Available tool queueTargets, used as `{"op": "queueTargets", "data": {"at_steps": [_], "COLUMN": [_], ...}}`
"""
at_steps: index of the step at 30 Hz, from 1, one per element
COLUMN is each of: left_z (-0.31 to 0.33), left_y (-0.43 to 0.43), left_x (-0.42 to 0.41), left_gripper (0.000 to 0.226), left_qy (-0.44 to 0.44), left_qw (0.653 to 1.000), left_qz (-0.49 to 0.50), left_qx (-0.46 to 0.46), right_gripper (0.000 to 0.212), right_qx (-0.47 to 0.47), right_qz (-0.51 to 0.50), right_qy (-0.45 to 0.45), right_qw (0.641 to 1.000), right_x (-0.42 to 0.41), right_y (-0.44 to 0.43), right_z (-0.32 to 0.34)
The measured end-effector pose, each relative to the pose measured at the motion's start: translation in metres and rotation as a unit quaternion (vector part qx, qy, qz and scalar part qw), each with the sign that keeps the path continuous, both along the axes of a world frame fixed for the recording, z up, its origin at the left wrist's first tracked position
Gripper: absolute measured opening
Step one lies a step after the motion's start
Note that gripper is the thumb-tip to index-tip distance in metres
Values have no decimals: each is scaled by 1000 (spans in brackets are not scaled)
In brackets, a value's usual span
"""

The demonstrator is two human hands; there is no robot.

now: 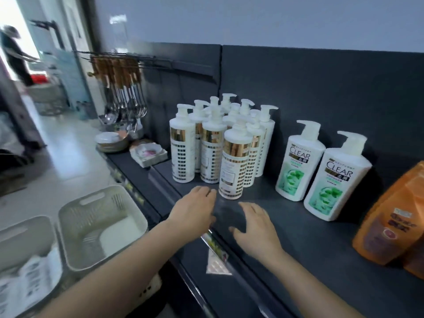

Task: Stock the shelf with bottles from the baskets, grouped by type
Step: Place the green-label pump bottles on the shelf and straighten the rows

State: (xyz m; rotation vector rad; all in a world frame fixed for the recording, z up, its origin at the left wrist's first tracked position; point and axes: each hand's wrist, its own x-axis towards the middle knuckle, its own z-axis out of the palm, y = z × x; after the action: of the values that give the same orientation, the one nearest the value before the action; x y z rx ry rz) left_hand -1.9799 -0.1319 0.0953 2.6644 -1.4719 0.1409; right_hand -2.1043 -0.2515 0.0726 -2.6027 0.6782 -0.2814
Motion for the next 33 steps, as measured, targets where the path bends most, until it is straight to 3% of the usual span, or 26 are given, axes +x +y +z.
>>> {"op": "queueTargets", "data": {"at_steps": [7, 17, 27, 33], "left_z": [-5, -32, -78, -115], "left_y": [118, 268, 397, 450], "left_x": [20, 63, 131, 166], "left_gripper": [55, 46, 39, 55], "left_qy": [-17, 56, 108, 155], "left_qw": [987, 942, 912, 896], "left_qz": [156, 322, 390, 411], "left_qx": [46, 74, 74, 73], "right_gripper": [66, 57, 59, 63], "right_qx": [-49, -64, -61, -42], "right_qz": [156, 276, 343, 362], "right_qy": [16, 87, 131, 166], "right_qw": [986, 955, 928, 917], "right_x": [48, 131, 224, 270], "right_y": [71, 186, 311, 375], "right_z": [1, -16, -51, -80]}}
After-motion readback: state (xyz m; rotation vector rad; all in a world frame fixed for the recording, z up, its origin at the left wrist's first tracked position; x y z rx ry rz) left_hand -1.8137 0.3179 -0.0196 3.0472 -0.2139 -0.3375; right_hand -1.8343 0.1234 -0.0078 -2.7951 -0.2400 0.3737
